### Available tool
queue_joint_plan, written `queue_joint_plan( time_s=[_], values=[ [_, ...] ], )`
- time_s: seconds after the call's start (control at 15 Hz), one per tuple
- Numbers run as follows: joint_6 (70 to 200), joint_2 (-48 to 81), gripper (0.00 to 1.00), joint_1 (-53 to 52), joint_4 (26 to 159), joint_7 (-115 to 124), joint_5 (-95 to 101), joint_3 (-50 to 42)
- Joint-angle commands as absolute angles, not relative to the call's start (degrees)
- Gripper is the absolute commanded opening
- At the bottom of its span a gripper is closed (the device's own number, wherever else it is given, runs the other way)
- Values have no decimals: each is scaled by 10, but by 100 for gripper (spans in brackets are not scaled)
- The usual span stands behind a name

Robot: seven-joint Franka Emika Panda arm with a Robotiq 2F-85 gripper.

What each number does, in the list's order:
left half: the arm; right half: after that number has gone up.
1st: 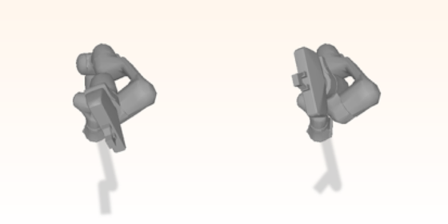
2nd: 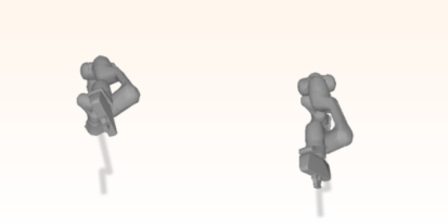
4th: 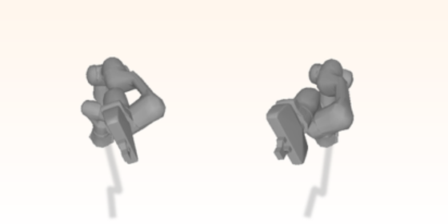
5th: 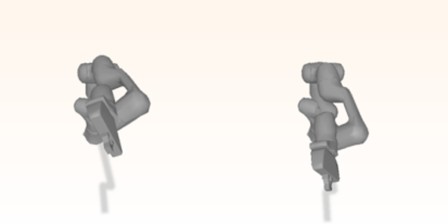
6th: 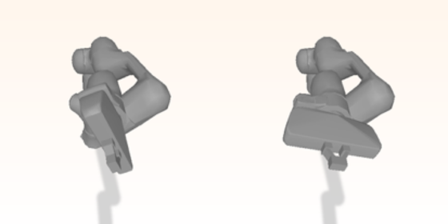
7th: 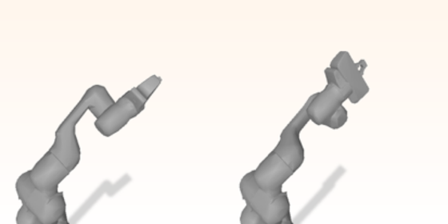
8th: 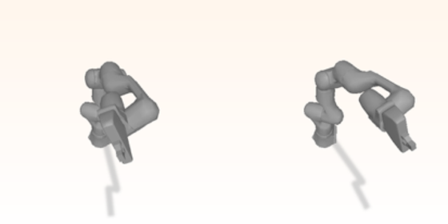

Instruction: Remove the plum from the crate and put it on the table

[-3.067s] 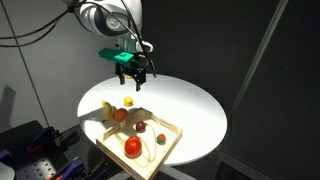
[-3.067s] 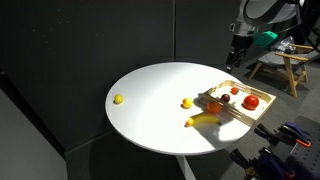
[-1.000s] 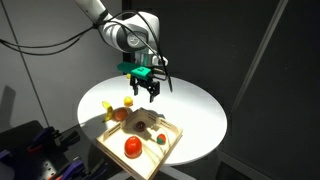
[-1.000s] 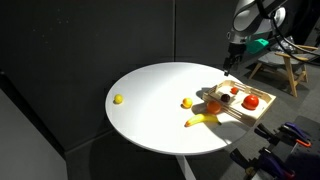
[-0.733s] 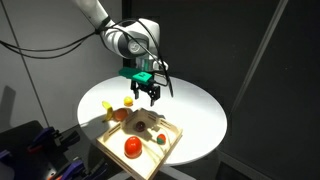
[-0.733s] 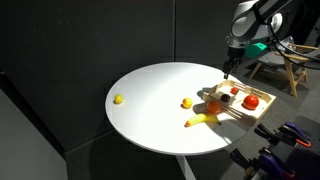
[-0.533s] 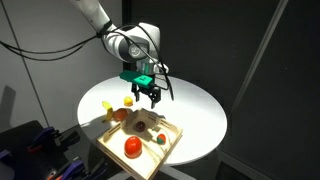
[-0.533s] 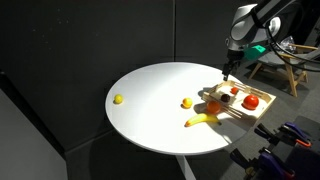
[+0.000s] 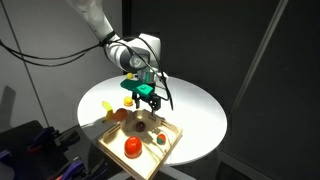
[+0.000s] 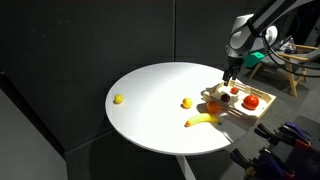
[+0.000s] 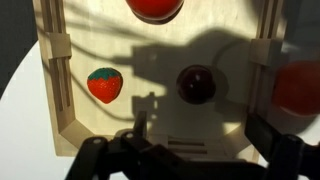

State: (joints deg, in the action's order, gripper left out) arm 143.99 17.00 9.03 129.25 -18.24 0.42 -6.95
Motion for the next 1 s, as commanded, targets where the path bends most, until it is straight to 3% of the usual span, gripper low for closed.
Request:
queue_joint_plan(
  time_s=[0.0,0.93],
  values=[
    [1451,181,100,108,1295,-199,-2,-59],
    [1507,209,100,104,1308,-189,5,-34]
  ],
)
